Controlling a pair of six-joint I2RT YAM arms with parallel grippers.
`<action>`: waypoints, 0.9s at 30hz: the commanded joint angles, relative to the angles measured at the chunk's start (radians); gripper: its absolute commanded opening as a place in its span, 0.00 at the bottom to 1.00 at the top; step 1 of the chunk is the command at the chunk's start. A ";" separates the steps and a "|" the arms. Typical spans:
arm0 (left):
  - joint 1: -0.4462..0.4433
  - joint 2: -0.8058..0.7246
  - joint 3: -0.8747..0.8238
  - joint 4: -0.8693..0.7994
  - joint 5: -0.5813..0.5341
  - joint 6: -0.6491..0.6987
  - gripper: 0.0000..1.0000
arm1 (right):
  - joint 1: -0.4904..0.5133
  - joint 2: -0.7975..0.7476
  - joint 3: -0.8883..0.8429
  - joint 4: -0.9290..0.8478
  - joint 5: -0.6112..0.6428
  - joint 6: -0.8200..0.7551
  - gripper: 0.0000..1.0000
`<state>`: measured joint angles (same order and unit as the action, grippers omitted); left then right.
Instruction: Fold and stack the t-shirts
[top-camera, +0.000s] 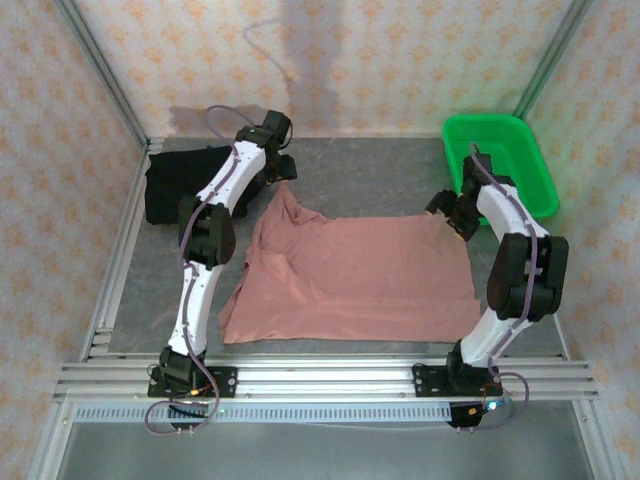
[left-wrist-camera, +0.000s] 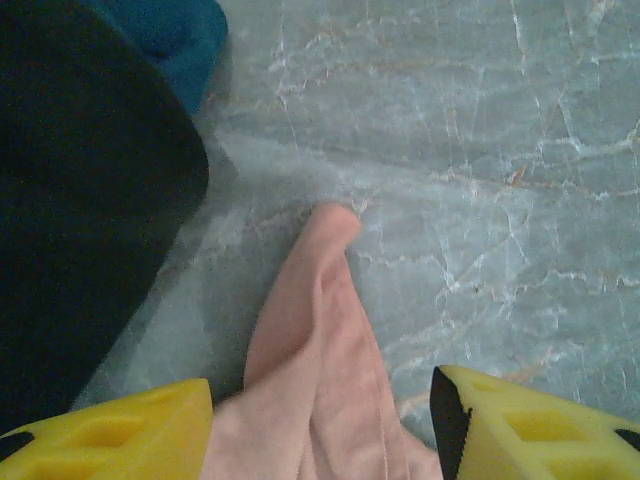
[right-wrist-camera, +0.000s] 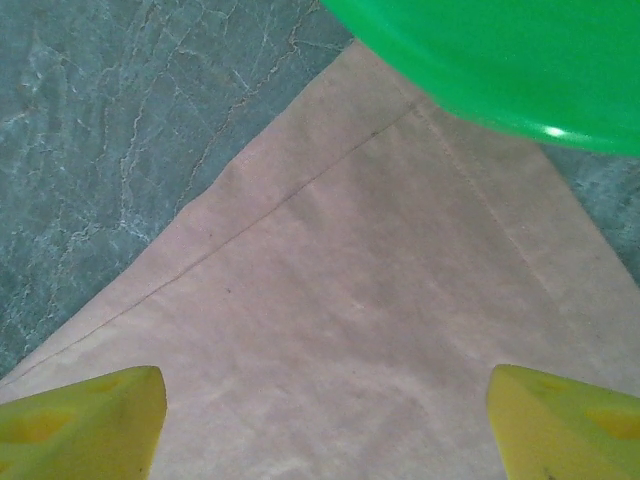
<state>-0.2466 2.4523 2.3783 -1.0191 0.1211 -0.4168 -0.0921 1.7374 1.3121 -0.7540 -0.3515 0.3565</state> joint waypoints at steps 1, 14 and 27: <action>0.011 0.051 0.112 -0.057 -0.021 0.054 0.59 | 0.002 0.038 0.048 -0.022 -0.015 -0.011 0.83; 0.012 0.170 0.202 -0.094 -0.001 0.122 0.56 | 0.000 0.035 0.028 0.000 -0.040 0.005 0.82; 0.018 0.231 0.245 -0.064 -0.008 0.121 0.53 | 0.001 0.017 0.008 -0.006 -0.037 0.007 0.82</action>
<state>-0.2356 2.6595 2.5736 -1.0775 0.1223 -0.3119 -0.0925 1.7813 1.3300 -0.7536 -0.3935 0.3580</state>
